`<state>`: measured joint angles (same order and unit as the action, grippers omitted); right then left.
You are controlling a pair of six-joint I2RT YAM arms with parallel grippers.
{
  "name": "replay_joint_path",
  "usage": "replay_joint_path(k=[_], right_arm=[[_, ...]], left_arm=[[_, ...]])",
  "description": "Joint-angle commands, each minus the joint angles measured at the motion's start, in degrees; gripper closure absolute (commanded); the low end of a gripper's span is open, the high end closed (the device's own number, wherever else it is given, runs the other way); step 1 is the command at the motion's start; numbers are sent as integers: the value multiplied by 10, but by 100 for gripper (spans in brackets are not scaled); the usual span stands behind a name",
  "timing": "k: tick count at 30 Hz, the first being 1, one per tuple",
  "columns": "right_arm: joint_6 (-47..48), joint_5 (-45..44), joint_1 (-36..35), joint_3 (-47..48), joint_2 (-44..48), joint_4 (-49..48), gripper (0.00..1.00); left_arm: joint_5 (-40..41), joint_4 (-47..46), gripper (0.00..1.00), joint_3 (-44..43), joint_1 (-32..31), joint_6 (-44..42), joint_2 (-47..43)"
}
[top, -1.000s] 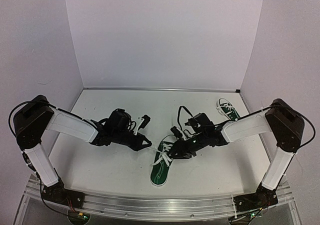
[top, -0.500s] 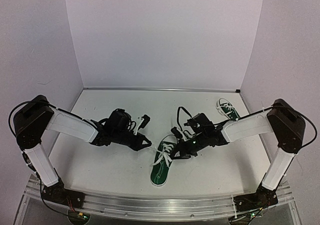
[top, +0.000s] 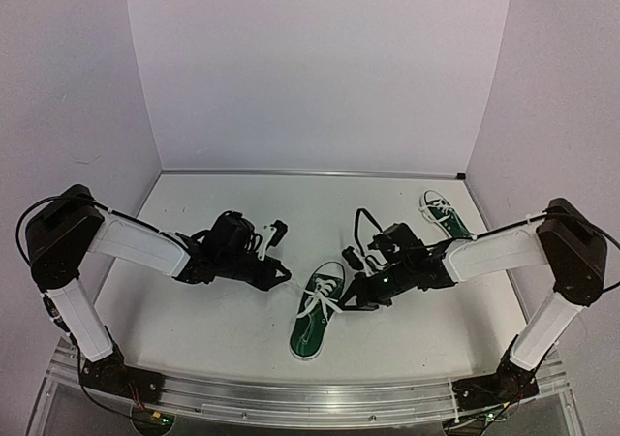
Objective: Tie the shoes
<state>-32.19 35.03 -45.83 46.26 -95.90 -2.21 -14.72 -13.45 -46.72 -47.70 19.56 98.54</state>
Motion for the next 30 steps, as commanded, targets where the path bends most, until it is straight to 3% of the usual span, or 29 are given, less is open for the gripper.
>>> replay_joint_path(k=[1,14,30], right_arm=[[-8,-28,-1,-20,19,15,100],[-12,-54,-1,-54,32,21,100],[-9,-70,3,-68,30,22,100]], left_arm=[[61,14,100,4,8,5,-22],[120,24,100,20,14,16,-32],[111,19,100,29,14,24,-30]])
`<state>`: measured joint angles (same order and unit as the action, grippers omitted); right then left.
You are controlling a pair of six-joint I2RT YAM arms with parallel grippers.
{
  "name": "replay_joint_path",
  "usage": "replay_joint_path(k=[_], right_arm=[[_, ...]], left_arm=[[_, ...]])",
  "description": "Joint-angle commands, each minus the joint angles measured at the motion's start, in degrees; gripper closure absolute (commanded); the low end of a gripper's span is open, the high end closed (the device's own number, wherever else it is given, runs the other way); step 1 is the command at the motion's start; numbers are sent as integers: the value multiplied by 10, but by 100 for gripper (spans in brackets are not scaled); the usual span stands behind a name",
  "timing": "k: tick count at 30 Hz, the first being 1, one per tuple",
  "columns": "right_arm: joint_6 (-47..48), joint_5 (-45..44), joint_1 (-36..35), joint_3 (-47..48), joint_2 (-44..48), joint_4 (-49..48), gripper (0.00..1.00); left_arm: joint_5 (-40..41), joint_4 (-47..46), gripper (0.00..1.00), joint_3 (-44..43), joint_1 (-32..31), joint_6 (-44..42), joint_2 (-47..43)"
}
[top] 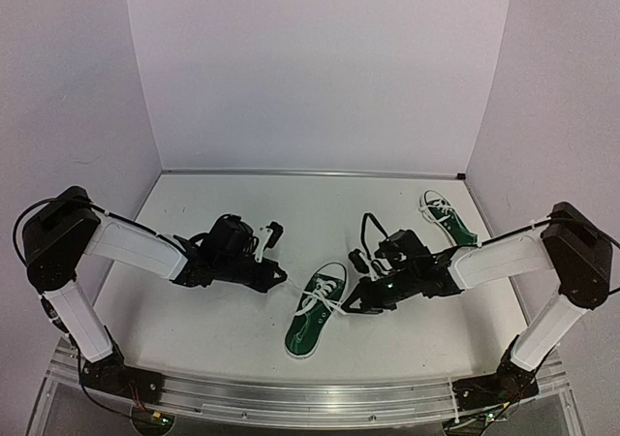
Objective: Tie the shoes
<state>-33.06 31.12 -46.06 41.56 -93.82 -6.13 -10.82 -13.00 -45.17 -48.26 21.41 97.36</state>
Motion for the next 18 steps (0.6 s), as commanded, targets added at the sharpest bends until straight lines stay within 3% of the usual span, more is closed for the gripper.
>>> replay_joint_path(k=[1,9,18], right_arm=[[0,-32,5,-20,7,61,100],[13,-39,8,47,-74,59,100],[35,-24,37,123,-126,60,100]], left_arm=[[66,12,100,13,19,7,-16],[-35,-4,100,-1,-5,-16,14],[-47,-16,100,-13,-36,3,46]])
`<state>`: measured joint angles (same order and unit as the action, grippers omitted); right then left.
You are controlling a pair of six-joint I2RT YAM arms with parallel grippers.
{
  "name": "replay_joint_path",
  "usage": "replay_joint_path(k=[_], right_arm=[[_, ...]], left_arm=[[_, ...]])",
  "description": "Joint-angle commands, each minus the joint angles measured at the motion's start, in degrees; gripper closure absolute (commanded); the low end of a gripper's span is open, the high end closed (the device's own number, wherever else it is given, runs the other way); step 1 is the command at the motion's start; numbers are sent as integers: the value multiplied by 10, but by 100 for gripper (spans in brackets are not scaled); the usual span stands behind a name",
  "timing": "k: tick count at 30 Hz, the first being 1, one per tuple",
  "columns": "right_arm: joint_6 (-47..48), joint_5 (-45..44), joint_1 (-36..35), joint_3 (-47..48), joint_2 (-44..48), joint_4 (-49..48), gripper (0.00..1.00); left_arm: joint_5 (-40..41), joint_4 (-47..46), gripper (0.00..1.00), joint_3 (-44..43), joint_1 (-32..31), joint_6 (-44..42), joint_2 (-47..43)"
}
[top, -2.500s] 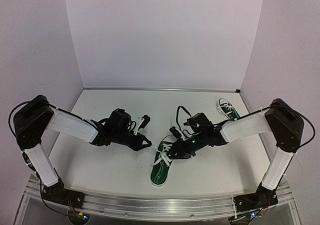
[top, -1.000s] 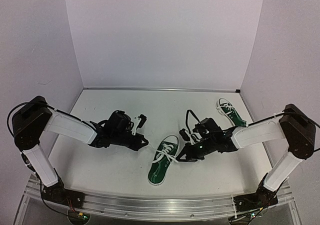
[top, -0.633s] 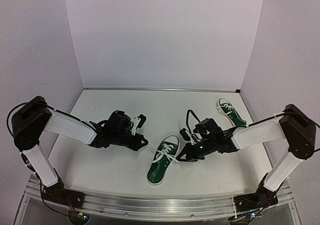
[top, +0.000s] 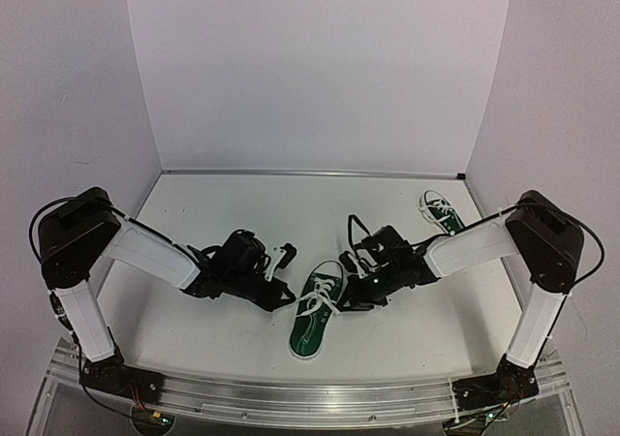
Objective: Tie the shoes
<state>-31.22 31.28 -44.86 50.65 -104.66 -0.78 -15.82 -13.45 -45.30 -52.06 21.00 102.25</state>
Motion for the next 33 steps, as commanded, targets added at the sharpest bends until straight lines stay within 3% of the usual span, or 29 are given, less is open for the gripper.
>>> replay_joint_path(k=[1,7,13,16,22,33], right_arm=[[18,-21,28,33,-17,6,100],[20,33,31,24,2,8,100],[-3,26,30,-2,88,33,64],[0,-4,31,5,134,69,57],[13,-37,31,-5,179,114,49],[13,2,31,-23,179,108,50]], left_arm=[[11,-10,100,-11,3,9,-6],[51,17,98,-4,26,18,-39],[71,76,70,-7,28,-16,-105],[77,104,59,-1,28,-27,-142],[47,155,56,16,8,-62,-163],[47,119,57,2,-35,-61,-81]])
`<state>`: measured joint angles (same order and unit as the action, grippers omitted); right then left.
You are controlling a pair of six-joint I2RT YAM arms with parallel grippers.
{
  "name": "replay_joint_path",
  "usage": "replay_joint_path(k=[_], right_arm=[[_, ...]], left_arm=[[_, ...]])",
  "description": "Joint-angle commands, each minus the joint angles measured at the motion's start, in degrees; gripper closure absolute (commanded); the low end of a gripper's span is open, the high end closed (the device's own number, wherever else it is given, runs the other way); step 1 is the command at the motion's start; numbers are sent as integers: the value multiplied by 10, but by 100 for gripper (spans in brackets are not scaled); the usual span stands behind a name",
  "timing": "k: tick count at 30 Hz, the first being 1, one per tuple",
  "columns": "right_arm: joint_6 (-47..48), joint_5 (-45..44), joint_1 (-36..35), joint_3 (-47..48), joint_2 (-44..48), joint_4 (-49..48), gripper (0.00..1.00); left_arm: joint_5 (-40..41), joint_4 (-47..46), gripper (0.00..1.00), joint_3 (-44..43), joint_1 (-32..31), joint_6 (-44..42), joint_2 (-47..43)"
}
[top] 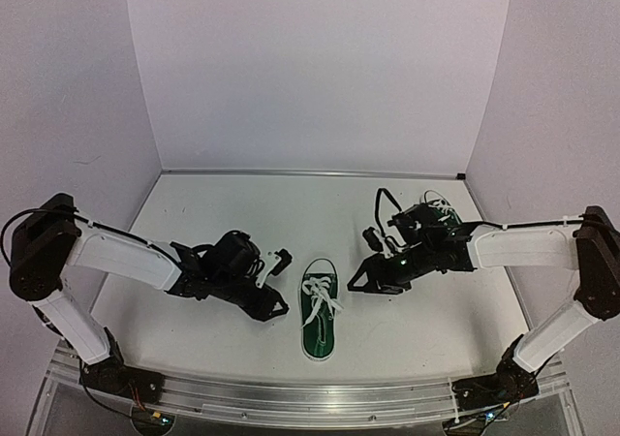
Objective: Tie the shoes
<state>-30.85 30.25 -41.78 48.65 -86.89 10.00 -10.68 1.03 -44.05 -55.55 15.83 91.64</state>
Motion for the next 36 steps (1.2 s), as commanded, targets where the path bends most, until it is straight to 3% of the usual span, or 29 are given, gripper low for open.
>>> replay_joint_path(k=[1,11,20,36], right_arm=[[8,13,0,-5,1,-1,50],[8,10,0,-13,10,-1,50],[8,11,0,-13,7,-3,50],[7,17,0,-5,-3,-7,50]], left_arm=[[-10,-34,56,-16,-3,-10,35],[-50,-86,47,-41,-14,-18,83],[-64,-94,46,-30,-16,-30,55],[-64,-147,44,-33,-31,-35,86]])
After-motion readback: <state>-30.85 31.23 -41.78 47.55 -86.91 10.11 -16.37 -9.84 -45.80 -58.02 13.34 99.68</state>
